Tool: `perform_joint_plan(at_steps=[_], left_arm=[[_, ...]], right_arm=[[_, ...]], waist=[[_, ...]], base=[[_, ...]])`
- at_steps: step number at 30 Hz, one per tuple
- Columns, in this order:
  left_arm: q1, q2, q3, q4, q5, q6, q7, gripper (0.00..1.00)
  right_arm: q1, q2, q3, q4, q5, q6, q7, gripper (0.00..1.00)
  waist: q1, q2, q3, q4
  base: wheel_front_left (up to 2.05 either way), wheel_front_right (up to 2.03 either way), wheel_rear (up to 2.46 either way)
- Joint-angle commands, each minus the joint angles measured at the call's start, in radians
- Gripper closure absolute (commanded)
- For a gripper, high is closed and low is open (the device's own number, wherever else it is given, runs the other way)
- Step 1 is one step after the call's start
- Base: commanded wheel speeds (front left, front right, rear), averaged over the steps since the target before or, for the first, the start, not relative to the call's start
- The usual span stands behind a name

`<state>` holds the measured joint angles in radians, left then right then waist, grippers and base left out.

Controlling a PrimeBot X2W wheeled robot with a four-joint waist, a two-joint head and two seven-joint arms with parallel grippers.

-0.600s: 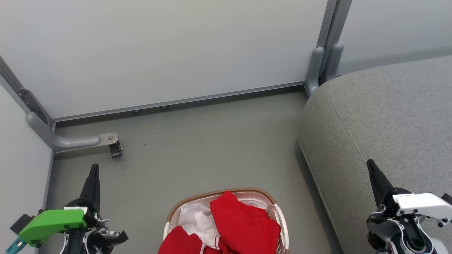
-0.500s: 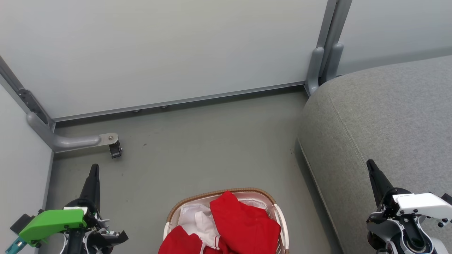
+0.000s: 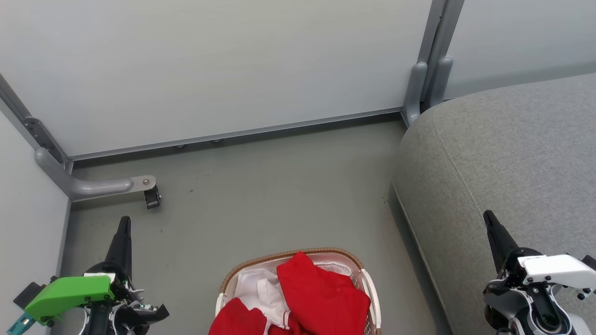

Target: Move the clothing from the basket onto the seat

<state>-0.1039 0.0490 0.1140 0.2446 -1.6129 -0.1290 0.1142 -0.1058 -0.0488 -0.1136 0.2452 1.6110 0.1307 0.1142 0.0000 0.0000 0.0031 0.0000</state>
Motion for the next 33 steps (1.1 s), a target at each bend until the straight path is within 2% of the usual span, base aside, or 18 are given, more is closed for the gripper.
perform_joint_plan(at_steps=[1, 13, 14, 24, 33], left_arm=[[-0.014, 0.004, 0.001, -0.001, 0.004, -0.006, 0.001, 1.00], [-0.014, 0.004, 0.001, -0.001, 0.004, -0.006, 0.001, 1.00], [0.000, 0.000, 0.000, 0.000, 0.000, 0.000, 0.000, 0.00], [0.010, 0.005, -0.012, 0.033, 0.032, 0.002, -0.035, 0.00], [0.002, 0.013, -0.018, 0.040, 0.215, 0.001, -0.079, 0.00]], right_arm=[[-0.008, -0.005, -0.001, -0.003, 0.002, 0.000, 0.001, 1.00], [-0.008, -0.005, -0.001, -0.003, 0.002, 0.000, 0.001, 1.00], [0.000, 0.000, 0.000, 0.000, 0.000, 0.000, 0.000, 0.00], [0.009, -0.007, 0.017, 0.013, -0.031, 0.000, -0.026, 0.00], [-0.016, -0.047, 0.060, 0.021, -0.155, 0.000, -0.078, 0.00]], waist=[[0.0000, 0.0000, 0.000, 0.000], [0.0000, 0.0000, 0.000, 0.000], [0.0000, 0.0000, 0.000, 0.000], [0.0000, 0.0000, 0.002, 0.001], [0.0000, 0.0000, 0.004, 0.001]], base=[[0.00, 0.00, 0.00], [0.00, 0.00, 0.00], [0.00, 0.00, 0.00], [0.00, 0.00, 0.00], [0.00, 0.00, 0.00]])
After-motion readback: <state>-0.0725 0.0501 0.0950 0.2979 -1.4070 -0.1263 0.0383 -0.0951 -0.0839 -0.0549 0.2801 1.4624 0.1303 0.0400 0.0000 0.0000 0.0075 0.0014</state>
